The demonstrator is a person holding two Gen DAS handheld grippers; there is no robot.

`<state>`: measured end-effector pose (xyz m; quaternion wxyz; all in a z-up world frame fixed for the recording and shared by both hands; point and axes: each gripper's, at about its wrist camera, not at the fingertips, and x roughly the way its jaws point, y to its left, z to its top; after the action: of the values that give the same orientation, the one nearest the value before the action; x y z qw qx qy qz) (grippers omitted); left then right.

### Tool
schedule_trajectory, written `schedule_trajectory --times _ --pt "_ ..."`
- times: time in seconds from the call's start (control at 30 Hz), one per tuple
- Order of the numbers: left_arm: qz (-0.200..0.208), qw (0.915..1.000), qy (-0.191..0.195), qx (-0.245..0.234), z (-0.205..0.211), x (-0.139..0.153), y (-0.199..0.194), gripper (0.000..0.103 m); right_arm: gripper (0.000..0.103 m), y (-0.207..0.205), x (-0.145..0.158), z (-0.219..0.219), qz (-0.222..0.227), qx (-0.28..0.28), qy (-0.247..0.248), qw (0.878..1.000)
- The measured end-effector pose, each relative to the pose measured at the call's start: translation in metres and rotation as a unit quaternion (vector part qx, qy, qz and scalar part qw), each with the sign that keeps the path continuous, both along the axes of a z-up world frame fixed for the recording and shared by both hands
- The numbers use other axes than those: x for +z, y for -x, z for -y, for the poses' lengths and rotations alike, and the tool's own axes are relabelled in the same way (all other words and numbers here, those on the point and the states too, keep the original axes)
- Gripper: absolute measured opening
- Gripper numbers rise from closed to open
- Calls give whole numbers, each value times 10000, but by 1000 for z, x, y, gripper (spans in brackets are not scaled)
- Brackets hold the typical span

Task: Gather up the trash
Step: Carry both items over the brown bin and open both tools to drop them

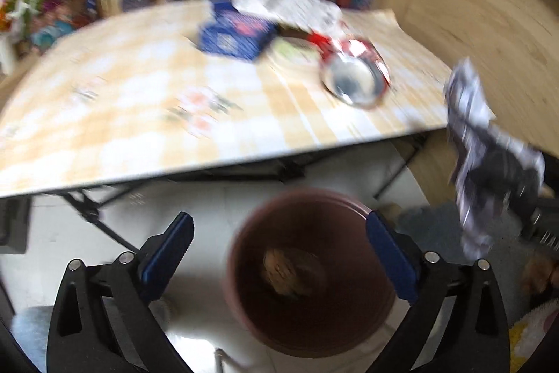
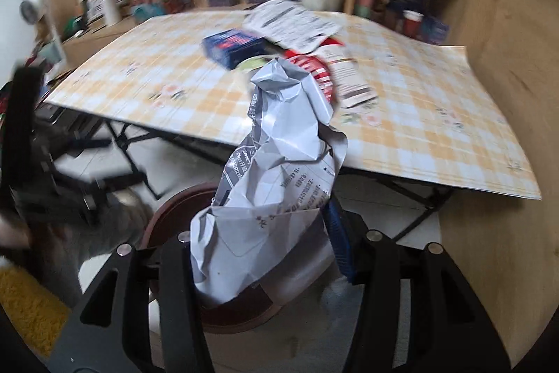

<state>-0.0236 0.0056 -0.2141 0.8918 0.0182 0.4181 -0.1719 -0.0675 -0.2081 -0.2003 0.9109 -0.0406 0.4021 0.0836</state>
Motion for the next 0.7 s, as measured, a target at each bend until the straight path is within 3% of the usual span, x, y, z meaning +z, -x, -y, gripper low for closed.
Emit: schedule_trajectory --times 0.2,0.33,0.47,0.53,0.57,0.7 --pt "678 9952 -207 671 -27 25 20 97 54 -14 -22 -32 6 596 76 9982" --pt "363 9945 -167 963 -40 13 13 97 52 -26 -44 -49 -264 713 21 9971" --pt "305 9938 -71 1067 -49 11 12 97 52 -36 -67 -54 -716 688 165 9949" --pt "299 9936 -43 1086 -51 10 16 97 52 -35 -67 -50 -729 624 124 9953" --pt "299 9935 -28 1095 -51 9 17 97 56 -35 -66 -48 -716 602 98 9956" --pt "328 9929 21 1143 -53 10 18 97 88 -32 -63 -41 -643 460 59 9969"
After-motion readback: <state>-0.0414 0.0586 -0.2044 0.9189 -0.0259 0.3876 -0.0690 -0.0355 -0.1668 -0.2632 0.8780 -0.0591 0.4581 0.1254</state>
